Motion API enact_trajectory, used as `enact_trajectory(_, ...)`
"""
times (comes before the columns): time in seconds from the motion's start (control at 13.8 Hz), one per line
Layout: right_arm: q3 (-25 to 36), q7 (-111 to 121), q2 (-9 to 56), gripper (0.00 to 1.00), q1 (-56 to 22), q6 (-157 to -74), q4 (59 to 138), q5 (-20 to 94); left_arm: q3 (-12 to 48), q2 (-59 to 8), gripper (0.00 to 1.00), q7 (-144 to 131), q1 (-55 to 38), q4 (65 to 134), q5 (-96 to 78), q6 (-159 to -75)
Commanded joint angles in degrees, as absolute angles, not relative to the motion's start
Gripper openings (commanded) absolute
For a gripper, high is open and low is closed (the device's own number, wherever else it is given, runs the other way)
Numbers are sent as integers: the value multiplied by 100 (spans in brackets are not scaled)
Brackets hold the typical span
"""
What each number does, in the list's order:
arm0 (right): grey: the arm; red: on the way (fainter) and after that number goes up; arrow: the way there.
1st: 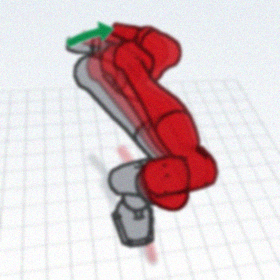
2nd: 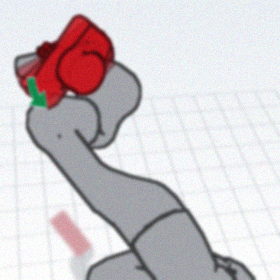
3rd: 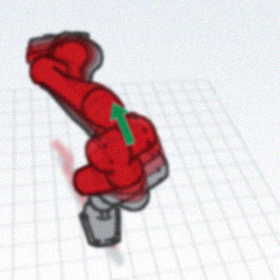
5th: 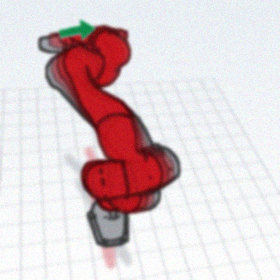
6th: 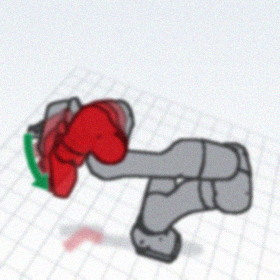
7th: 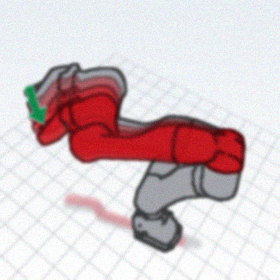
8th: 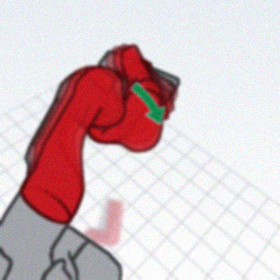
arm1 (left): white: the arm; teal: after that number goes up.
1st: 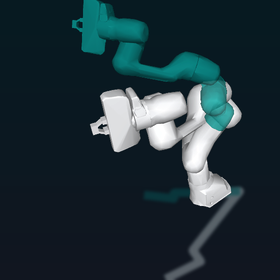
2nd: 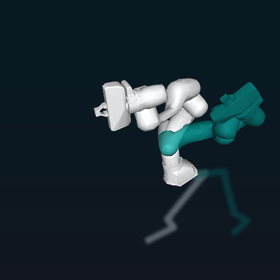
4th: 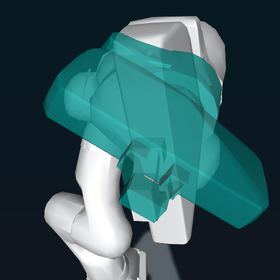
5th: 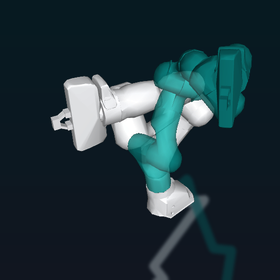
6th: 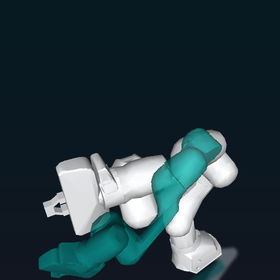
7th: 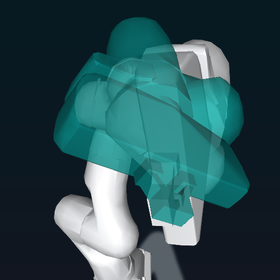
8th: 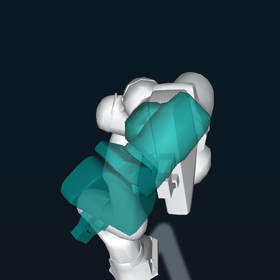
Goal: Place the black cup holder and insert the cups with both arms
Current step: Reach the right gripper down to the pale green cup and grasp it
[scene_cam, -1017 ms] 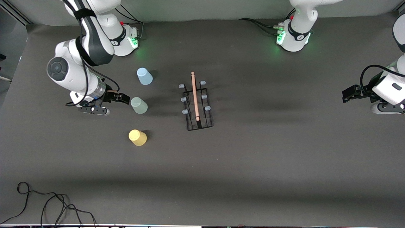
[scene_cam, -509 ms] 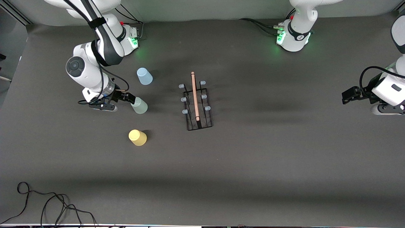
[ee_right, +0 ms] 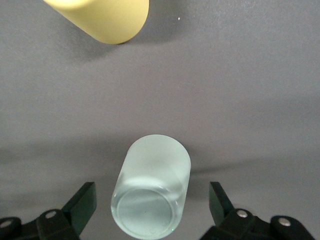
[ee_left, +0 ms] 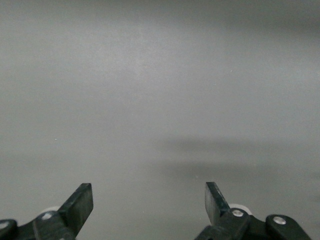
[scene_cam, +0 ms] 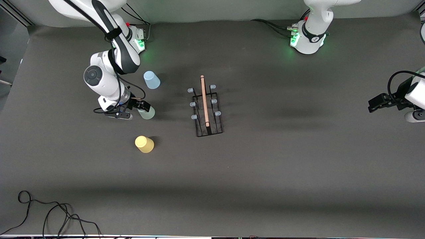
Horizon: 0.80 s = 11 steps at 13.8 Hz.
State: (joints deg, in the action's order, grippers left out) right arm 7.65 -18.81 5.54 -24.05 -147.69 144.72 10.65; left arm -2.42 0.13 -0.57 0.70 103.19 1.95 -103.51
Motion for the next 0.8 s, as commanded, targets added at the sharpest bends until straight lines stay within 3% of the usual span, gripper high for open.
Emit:
enact_trajectory(0.0,791,-1969,685,100,-2487,-14889,14467,1178,-369,106,100,-62,-149,10284,141,-10170)
enact_trajectory(0.44,782,-2258,976,99,-2768,-14933,14449,1195,-360,-114,100,88,-184,9458,141,-9441)
enact_trajectory(0.51,782,-2259,949,83,-2829,-14924,14458,1195,-352,-114,100,88,-193,9379,141,-9205)
enact_trajectory(0.58,791,-2259,923,43,-2891,-14898,14449,1195,-325,-123,100,105,-263,9282,202,-9019)
enact_trajectory(0.65,800,-2250,897,14,-2892,-14897,14441,1195,-316,-132,100,97,-264,9177,185,-9026)
enact_trajectory(0.73,800,-2250,844,0,-2892,-14880,14432,1195,-316,-228,100,97,-272,9028,167,-9035)
